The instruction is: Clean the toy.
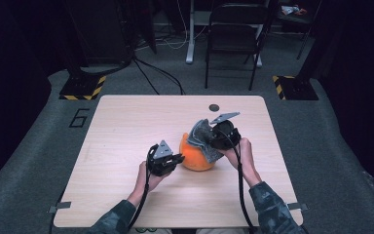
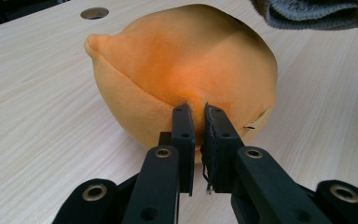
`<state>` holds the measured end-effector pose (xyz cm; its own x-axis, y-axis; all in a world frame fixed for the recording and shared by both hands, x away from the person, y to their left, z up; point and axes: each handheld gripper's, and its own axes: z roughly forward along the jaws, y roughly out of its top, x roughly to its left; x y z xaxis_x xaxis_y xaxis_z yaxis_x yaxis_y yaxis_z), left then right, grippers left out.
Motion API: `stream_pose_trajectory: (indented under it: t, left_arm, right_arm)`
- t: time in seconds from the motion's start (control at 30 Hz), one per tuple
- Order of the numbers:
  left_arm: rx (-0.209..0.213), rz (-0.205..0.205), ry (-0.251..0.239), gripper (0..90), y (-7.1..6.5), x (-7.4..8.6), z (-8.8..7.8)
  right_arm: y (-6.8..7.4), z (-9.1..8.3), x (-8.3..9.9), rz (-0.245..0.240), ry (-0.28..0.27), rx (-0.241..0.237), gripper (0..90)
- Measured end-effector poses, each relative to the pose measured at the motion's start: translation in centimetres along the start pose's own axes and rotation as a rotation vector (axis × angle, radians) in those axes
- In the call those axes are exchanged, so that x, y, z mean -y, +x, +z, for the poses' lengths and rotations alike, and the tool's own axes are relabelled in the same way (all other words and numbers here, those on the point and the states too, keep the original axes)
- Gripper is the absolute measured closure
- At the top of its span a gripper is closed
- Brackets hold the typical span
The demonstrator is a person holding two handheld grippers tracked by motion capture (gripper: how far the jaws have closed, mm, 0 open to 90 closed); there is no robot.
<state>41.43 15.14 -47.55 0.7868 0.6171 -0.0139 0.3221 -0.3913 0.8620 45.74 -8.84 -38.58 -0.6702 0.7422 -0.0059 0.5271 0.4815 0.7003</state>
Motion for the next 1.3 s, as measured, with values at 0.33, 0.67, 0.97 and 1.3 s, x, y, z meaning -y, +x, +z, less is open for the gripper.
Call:
stream_pose_trajectory:
  t: [0.33,0.67,0.97,1.3]
  left_arm:
    - [0.013,0.008,-0.001,83.5,-0.1,0.0,0.0]
    - [0.014,0.013,0.004,83.4,0.0,0.0,0.0]
    - [0.015,0.01,0.006,83.5,0.1,0.1,0.1]
    - [0.016,0.012,0.013,83.4,0.2,0.1,0.0]
  right_arm:
    - [2.2,3.3,-1.4,-0.043,0.024,-0.055,72.7]
    - [2.1,3.8,-0.9,-0.049,0.027,-0.06,72.9]
    - [1.2,3.3,-0.2,-0.029,0.036,-0.05,72.7]
    - [-0.9,2.4,1.5,0.024,0.065,-0.024,72.6]
